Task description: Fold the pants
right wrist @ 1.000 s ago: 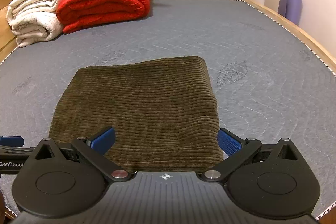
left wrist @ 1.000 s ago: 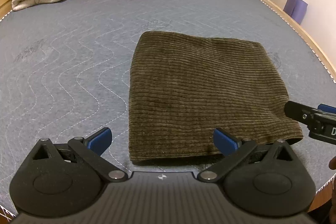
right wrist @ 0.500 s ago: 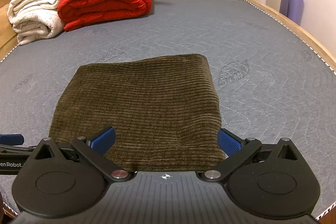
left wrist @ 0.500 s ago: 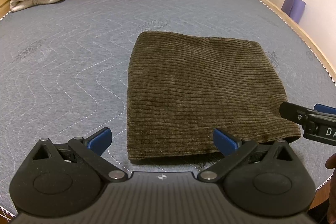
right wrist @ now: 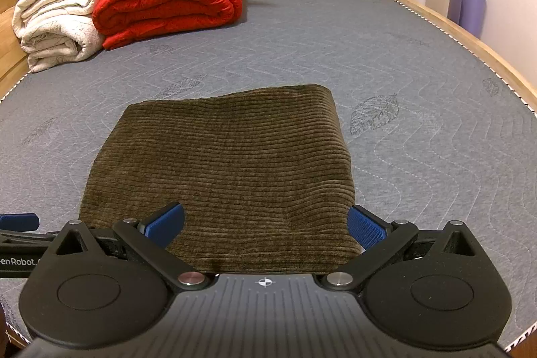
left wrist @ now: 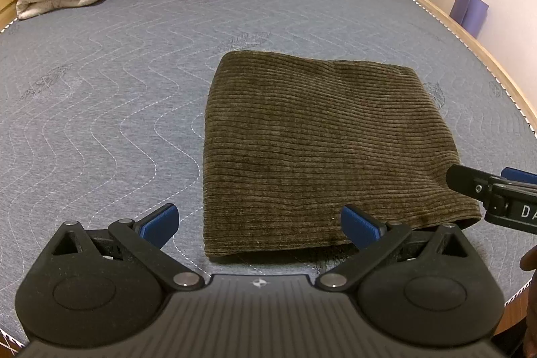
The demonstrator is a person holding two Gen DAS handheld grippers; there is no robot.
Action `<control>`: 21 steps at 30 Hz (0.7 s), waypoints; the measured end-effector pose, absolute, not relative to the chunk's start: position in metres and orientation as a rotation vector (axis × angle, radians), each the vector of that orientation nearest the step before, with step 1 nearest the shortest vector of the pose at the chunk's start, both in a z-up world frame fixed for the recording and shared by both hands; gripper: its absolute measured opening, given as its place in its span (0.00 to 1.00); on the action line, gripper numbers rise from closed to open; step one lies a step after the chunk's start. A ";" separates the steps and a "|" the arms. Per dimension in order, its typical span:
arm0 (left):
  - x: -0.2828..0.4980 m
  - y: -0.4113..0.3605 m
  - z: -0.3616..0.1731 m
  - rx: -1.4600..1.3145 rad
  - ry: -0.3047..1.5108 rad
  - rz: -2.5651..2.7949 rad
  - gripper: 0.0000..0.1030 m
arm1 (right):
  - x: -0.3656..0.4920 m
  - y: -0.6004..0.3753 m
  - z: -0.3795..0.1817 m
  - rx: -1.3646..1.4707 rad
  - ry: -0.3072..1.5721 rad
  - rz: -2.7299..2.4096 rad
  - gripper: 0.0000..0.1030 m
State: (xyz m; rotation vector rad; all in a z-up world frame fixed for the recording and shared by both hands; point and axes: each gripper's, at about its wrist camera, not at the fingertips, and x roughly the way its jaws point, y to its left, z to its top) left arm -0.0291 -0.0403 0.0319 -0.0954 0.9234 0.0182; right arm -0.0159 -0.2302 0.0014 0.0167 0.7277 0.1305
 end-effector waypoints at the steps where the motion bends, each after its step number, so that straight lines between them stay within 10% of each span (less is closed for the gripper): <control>1: -0.029 -0.040 0.032 -0.095 0.923 0.018 1.00 | -0.016 -0.230 0.002 0.017 0.728 0.130 0.99; 21: -0.030 -0.041 0.034 -0.091 0.913 0.009 1.00 | -0.017 -0.230 0.000 0.017 0.728 0.133 0.99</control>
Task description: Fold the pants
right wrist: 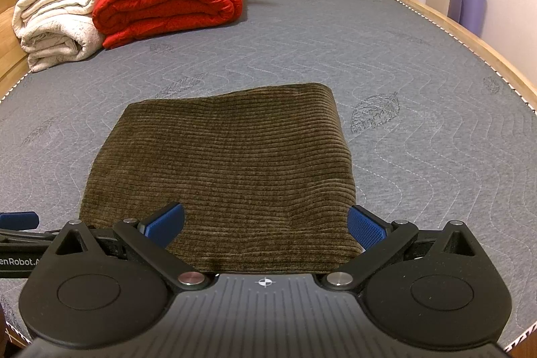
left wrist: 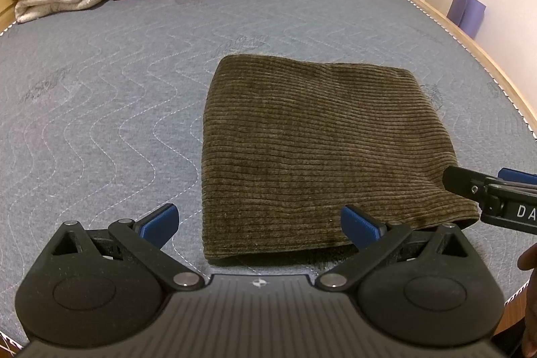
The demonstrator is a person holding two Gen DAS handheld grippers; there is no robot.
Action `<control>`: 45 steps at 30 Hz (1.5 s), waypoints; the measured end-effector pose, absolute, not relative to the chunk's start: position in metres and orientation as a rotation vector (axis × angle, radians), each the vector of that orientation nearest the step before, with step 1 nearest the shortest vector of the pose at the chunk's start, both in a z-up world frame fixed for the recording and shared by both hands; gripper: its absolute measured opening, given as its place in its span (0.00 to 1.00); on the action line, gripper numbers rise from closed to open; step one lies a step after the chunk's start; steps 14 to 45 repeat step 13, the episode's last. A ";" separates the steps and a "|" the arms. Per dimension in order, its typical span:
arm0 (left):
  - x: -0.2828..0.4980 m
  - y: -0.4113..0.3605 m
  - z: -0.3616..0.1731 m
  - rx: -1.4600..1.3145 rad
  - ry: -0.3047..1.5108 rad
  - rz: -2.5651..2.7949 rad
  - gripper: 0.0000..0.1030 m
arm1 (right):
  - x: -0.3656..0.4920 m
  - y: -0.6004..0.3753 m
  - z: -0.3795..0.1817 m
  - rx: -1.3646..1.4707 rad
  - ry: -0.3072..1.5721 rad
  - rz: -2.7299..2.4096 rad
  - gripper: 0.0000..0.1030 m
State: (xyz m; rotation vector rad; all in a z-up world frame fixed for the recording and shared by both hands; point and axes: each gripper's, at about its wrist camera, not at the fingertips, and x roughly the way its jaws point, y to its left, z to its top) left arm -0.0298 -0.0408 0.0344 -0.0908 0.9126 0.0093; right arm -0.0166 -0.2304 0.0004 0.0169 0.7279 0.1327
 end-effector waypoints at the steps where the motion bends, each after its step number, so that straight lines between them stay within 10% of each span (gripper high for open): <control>1: -0.030 -0.041 0.034 -0.091 0.913 0.010 1.00 | -0.017 -0.230 0.000 0.017 0.728 0.132 0.99; 45: -0.030 -0.043 0.037 -0.082 0.895 0.000 1.00 | -0.018 -0.230 -0.001 0.018 0.729 0.134 0.99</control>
